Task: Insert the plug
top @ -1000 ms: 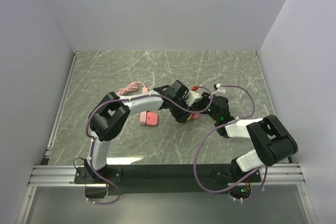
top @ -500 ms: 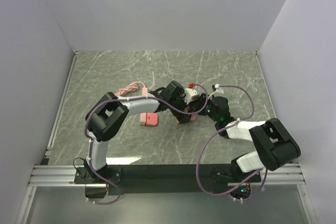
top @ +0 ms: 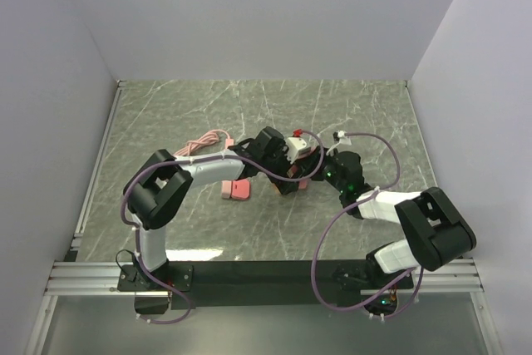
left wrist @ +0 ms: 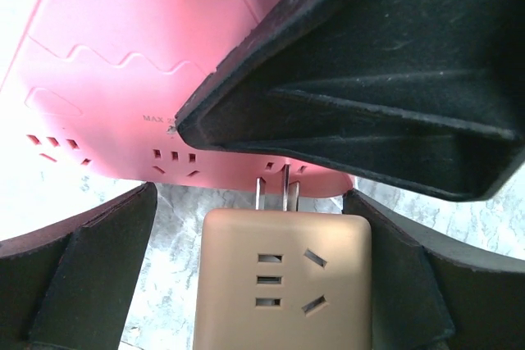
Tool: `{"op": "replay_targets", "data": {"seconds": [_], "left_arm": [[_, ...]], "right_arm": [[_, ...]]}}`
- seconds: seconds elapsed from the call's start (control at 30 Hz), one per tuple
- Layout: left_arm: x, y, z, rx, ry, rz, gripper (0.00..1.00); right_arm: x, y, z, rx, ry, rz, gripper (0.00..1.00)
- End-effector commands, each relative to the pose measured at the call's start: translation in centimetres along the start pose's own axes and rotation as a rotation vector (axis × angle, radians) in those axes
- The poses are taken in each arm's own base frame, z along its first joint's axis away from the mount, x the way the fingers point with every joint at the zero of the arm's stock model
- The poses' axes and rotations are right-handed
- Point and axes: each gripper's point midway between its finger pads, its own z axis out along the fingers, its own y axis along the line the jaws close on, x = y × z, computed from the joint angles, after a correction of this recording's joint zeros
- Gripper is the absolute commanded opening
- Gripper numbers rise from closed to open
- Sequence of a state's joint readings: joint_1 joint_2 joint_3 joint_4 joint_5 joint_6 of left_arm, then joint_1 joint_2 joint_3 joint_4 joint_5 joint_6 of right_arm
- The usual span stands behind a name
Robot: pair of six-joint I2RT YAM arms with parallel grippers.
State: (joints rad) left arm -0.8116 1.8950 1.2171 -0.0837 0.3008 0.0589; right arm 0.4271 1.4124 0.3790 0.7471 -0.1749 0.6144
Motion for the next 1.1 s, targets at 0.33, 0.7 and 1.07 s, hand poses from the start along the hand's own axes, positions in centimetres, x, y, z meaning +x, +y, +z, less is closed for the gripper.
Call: {"op": "replay_targets", "data": {"seconds": [0.33,0.7,1.07], "left_arm": [[-8.8,2.7,-2.4,-0.113,-0.301,0.026,0.99],[-8.6,3.1,-4.9,-0.177,-0.316,0.025,0.99],[-7.5,2.8,-5.9,-0.184,-0.324,0.020,0.99]], "right_arm": [[-1.3,7.0,-0.1,-0.289,0.038,0.041,0.00],[-2.1,5.2,0.6,-0.241,0.027,0.040,0.00],[-4.9,3.4,1.8,-0.151,-0.020,-0.001,0.00]]}}
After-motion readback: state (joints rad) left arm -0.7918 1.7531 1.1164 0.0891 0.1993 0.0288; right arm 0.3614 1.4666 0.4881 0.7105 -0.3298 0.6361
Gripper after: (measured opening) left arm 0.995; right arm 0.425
